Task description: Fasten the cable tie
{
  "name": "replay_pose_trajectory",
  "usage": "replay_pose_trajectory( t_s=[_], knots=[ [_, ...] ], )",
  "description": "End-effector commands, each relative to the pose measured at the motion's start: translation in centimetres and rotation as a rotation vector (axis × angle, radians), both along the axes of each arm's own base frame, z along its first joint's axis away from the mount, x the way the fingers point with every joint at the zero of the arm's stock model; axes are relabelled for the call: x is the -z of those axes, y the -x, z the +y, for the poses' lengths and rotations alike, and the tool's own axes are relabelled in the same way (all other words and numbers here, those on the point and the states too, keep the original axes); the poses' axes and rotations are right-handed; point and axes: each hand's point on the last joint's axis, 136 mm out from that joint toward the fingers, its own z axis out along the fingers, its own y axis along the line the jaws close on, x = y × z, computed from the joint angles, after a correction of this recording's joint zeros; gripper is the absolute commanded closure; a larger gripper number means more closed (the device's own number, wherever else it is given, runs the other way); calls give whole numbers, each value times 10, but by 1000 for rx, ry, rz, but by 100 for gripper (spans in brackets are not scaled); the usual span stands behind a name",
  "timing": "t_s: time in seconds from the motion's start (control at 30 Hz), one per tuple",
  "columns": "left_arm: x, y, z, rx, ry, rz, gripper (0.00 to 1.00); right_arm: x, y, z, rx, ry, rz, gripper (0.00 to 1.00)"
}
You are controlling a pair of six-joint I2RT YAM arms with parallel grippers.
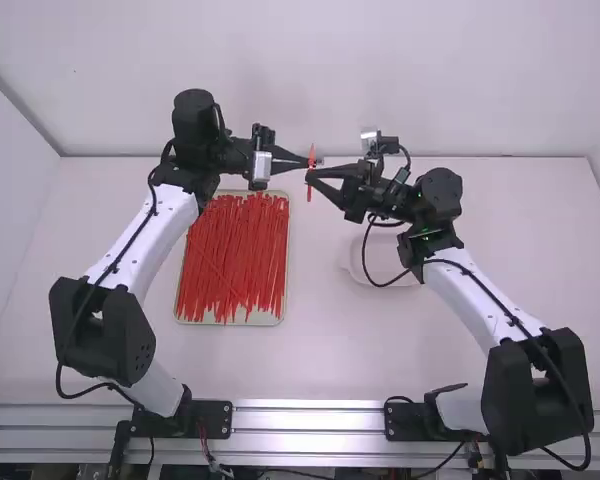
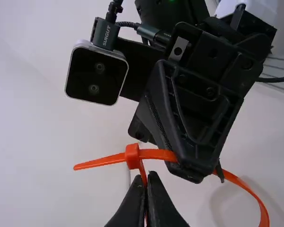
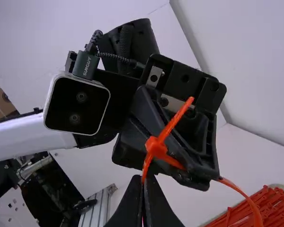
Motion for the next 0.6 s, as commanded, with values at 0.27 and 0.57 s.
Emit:
replay_pose_trajectory(
  t_s=[0.27, 0.57],
  knots=[
    [2, 18, -10, 90, 5, 17, 98, -7, -16, -8, 94, -40, -20, 100],
    [12, 23, -13, 103, -1, 8, 98, -10, -24, -16, 136, -57, -7, 100]
  ],
)
